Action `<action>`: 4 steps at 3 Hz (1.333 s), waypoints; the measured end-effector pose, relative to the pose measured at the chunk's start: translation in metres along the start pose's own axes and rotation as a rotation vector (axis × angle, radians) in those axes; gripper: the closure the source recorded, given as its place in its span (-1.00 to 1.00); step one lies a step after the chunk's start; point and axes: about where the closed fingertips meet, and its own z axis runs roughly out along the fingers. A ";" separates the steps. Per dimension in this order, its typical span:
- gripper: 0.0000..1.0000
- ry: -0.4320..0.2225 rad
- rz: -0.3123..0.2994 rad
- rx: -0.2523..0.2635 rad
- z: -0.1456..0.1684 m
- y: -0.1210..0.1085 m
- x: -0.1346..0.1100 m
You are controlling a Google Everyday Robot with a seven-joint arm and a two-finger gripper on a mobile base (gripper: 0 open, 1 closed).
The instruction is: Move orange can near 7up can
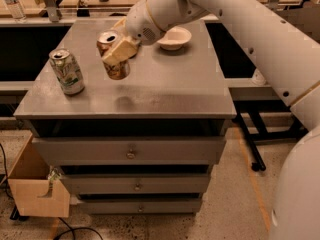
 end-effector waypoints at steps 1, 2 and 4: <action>1.00 0.003 -0.010 -0.026 0.035 0.010 -0.007; 1.00 0.003 0.020 -0.019 0.061 0.010 -0.008; 1.00 -0.015 0.103 -0.005 0.093 0.006 -0.005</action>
Offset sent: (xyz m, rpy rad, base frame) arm 0.0040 0.0753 -0.0472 0.0083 0.0492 -0.0438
